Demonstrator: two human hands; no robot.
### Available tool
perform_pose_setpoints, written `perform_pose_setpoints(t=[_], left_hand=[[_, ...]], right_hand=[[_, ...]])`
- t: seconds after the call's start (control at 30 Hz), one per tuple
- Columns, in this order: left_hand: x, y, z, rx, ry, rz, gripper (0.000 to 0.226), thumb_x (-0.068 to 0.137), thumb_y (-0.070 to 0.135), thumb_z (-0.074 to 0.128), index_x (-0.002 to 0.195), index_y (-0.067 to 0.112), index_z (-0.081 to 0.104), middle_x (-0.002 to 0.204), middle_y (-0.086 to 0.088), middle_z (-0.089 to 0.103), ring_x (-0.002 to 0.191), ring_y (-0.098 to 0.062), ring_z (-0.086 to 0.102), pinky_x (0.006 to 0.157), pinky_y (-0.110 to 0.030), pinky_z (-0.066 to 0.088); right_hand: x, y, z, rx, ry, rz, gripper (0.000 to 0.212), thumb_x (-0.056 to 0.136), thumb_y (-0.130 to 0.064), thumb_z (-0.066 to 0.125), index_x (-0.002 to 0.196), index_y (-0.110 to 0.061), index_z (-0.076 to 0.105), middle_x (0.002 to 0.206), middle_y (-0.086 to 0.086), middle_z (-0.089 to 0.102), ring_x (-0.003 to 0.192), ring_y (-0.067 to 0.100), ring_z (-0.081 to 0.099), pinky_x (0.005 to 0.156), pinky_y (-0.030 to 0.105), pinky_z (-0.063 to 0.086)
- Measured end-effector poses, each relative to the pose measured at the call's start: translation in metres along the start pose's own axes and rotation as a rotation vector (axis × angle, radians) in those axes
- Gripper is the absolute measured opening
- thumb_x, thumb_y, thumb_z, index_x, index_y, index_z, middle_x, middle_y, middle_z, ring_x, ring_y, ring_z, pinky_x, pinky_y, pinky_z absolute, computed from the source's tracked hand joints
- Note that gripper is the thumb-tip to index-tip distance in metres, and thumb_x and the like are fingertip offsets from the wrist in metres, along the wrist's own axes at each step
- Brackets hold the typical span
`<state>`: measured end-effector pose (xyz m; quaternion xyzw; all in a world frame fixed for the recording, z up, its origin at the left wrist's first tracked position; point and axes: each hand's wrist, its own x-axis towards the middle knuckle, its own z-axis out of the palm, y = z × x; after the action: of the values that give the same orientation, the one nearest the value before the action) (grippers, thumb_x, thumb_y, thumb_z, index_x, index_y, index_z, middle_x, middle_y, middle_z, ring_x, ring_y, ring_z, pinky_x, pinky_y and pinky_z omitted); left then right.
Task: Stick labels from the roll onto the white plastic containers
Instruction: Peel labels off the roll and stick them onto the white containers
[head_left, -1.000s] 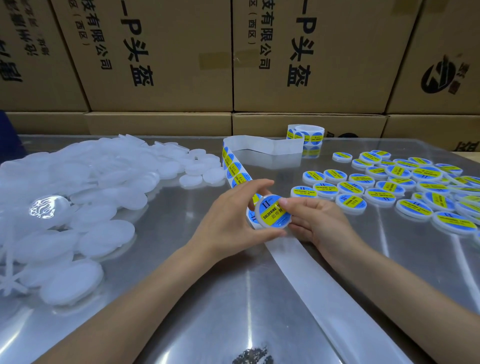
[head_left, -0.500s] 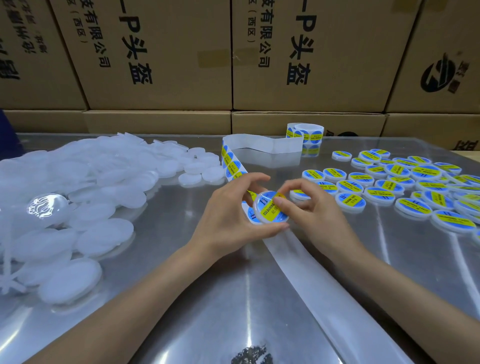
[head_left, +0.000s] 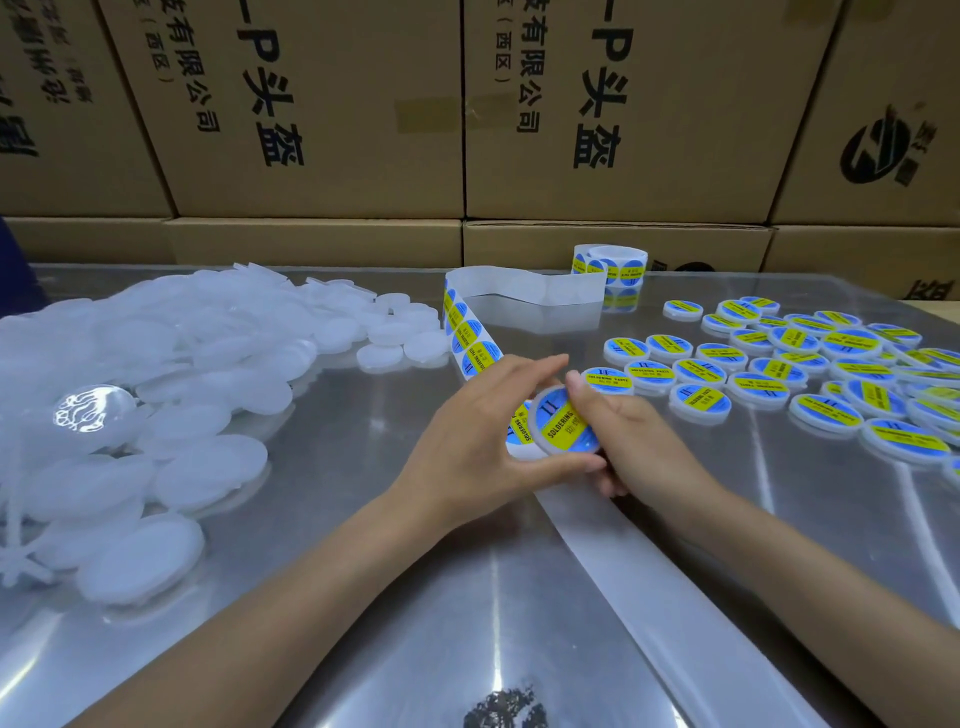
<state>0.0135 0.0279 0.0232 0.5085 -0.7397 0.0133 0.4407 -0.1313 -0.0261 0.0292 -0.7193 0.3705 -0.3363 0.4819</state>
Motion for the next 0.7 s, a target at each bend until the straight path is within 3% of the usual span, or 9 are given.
perform_pose_setpoints(t=[0.13, 0.27, 0.43, 0.53, 0.63, 0.7], left_hand=[[-0.001, 0.002, 0.002, 0.093, -0.178, -0.001, 0.066, 0.085, 0.046, 0.06, 0.142, 0.02, 0.04, 0.145, 0.009, 0.042, 0.133, -0.003, 0.036, 0.108, -0.023, 0.032], [0.002, 0.005, 0.004, 0.144, -0.24, -0.014, 0.058, 0.091, 0.041, 0.052, 0.143, 0.022, 0.037, 0.15, 0.013, 0.032, 0.139, 0.001, 0.023, 0.111, -0.016, 0.022], [0.003, 0.009, 0.006, 0.112, -0.206, 0.009, 0.044, 0.096, 0.026, 0.05, 0.139, 0.019, 0.044, 0.147, 0.008, 0.039, 0.138, -0.006, 0.031, 0.11, -0.021, 0.027], [0.002, 0.006, 0.003, 0.153, -0.195, 0.018, 0.038, 0.096, 0.017, 0.052, 0.133, 0.014, 0.052, 0.142, 0.001, 0.046, 0.135, -0.015, 0.04, 0.111, -0.027, 0.03], [0.0, 0.001, 0.001, 0.205, -0.112, 0.114, 0.038, 0.08, -0.007, 0.052, 0.108, 0.009, 0.072, 0.122, -0.008, 0.064, 0.115, -0.03, 0.06, 0.091, -0.042, 0.052], [0.001, -0.005, -0.004, 0.308, -0.077, 0.106, 0.038, 0.078, -0.005, 0.051, 0.101, 0.014, 0.075, 0.12, -0.005, 0.066, 0.109, -0.028, 0.063, 0.082, -0.04, 0.055]], right_hand=[[0.0, 0.0, 0.004, 0.148, 0.09, 0.114, 0.074, 0.098, -0.051, 0.03, 0.035, -0.024, 0.056, 0.03, -0.005, 0.042, 0.027, 0.007, 0.037, 0.033, 0.01, 0.026], [0.004, 0.001, 0.007, 0.409, 0.133, 0.206, 0.067, 0.097, -0.048, 0.038, 0.038, -0.025, 0.061, 0.031, -0.004, 0.039, 0.025, 0.009, 0.031, 0.034, 0.012, 0.027], [0.008, 0.007, 0.006, 0.409, 0.092, 0.208, 0.068, 0.098, -0.048, 0.035, 0.039, -0.022, 0.059, 0.035, -0.002, 0.039, 0.03, 0.009, 0.031, 0.038, 0.02, 0.026], [0.011, 0.01, 0.005, 0.34, 0.046, 0.208, 0.056, 0.099, -0.045, 0.034, 0.054, -0.021, 0.057, 0.04, -0.001, 0.044, 0.033, 0.009, 0.032, 0.038, 0.019, 0.027], [0.014, 0.014, 0.003, 0.236, 0.055, 0.189, 0.042, 0.102, -0.035, 0.032, 0.07, -0.017, 0.053, 0.044, -0.005, 0.049, 0.033, 0.007, 0.036, 0.037, 0.019, 0.03], [0.016, 0.016, -0.004, 0.075, 0.122, 0.157, 0.039, 0.102, -0.03, 0.033, 0.07, -0.013, 0.048, 0.045, -0.004, 0.049, 0.031, 0.005, 0.036, 0.034, 0.018, 0.031]])
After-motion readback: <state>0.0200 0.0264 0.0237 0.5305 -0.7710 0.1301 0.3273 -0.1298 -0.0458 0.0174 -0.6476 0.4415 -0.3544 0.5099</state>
